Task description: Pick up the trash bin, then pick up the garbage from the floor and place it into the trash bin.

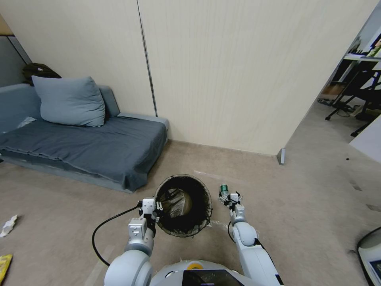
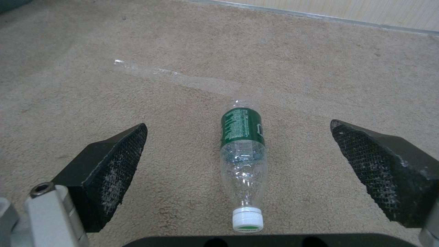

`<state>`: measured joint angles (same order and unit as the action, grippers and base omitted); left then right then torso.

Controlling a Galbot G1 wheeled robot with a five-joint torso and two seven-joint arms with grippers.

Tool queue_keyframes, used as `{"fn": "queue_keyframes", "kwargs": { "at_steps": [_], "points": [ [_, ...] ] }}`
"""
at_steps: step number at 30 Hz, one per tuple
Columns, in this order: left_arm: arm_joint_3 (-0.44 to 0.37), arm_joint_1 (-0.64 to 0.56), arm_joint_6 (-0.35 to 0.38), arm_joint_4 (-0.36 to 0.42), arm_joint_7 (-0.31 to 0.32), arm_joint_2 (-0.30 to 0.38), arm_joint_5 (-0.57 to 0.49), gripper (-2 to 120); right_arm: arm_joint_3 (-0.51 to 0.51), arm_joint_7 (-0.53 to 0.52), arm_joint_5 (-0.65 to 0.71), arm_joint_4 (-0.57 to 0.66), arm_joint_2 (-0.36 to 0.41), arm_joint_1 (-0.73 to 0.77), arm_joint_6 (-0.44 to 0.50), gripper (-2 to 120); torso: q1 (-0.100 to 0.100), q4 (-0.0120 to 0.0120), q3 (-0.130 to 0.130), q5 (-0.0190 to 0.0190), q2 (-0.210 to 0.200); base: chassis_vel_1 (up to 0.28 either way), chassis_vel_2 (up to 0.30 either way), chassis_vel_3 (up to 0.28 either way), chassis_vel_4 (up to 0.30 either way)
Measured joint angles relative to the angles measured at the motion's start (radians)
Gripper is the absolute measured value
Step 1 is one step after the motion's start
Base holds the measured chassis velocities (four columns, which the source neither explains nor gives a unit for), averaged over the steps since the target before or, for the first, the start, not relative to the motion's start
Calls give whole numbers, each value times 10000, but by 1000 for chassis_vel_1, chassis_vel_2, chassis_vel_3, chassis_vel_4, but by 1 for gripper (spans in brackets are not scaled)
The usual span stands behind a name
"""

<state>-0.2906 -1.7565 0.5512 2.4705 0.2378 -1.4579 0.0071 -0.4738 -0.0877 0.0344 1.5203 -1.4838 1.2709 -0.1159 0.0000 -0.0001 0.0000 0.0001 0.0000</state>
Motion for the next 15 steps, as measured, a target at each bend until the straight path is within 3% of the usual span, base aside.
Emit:
{"fn": "queue_keyframes", "kwargs": {
  "at_steps": [15],
  "points": [
    [44, -63, -10, 42, -12, -2, 90, 3, 40, 7, 612, -998, 265, -1071, -672, 100, -1, 0, 0, -1, 0, 0, 0, 0, 0]
  ]
}}
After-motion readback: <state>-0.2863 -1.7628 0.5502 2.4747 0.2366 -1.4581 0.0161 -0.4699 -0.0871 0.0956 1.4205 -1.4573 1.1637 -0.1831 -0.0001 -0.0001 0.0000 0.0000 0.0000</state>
